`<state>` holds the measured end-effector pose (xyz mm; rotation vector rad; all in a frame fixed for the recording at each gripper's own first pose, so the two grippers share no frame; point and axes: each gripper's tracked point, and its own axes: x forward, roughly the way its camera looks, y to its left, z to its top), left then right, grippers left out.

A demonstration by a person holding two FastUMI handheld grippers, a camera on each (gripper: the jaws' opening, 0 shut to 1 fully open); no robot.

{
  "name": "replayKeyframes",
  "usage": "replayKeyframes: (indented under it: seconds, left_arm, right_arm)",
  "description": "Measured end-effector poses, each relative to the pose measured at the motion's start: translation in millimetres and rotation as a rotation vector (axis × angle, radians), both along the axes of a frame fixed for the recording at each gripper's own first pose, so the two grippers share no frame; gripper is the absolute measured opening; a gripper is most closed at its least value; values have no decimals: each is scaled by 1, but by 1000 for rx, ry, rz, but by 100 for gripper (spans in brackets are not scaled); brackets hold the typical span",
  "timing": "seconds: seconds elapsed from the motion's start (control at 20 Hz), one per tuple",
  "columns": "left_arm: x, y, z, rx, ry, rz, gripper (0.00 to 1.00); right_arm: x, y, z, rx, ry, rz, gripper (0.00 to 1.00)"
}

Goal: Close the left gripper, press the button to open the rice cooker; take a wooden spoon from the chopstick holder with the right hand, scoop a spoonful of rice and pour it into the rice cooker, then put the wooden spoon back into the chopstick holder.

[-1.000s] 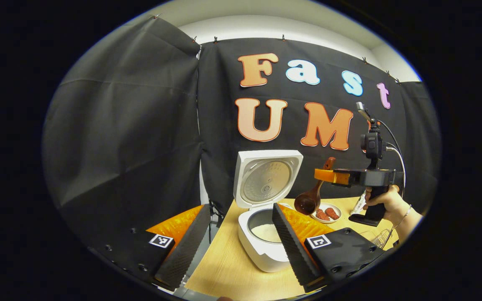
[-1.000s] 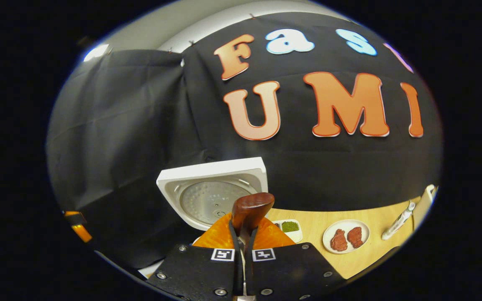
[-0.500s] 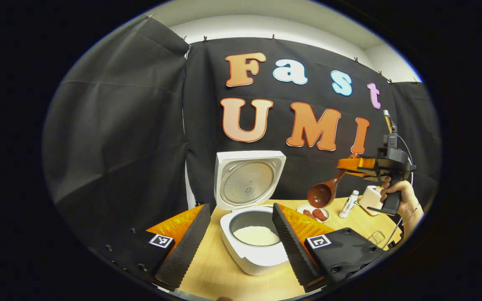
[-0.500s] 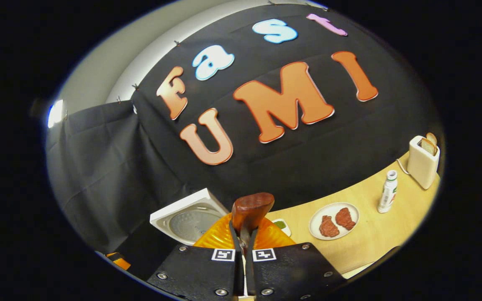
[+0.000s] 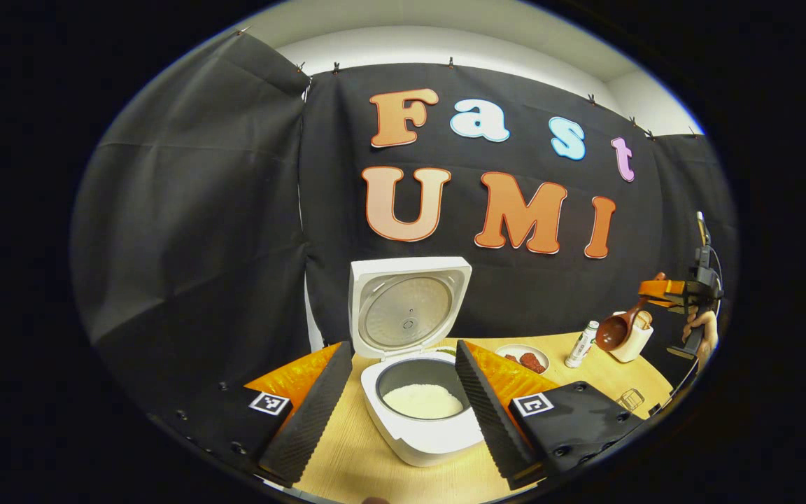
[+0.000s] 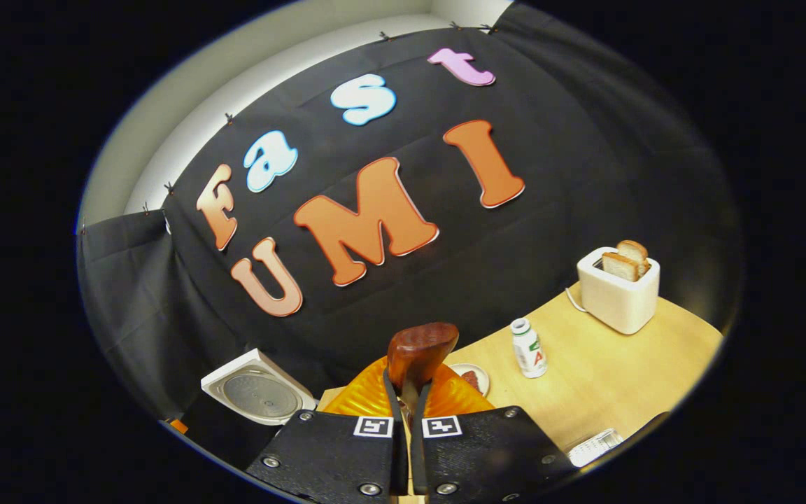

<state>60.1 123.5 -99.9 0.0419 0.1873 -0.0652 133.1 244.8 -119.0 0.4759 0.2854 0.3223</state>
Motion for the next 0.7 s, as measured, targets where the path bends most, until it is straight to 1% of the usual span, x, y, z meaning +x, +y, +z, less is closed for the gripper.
replayKeyframes:
  seconds: [0.15,0.25,0.55,0.7]
  left_arm:
    - [3,-5,1,-12,5,1,100]
    - [6,-8,1,-18,1,7,100]
    - [15,-17,4,-15,-10,19,100]
    - [17,-21,4,-19,-10,26,100]
  right_arm:
    - [-5,-48,-14,-9,3,-61,1]
    - [-16,-75,-30,-32,29,-86,1]
    - [-45,-129,-75,-48,96,-138,1]
    - [-56,-151,-107,-83,142,-157,1]
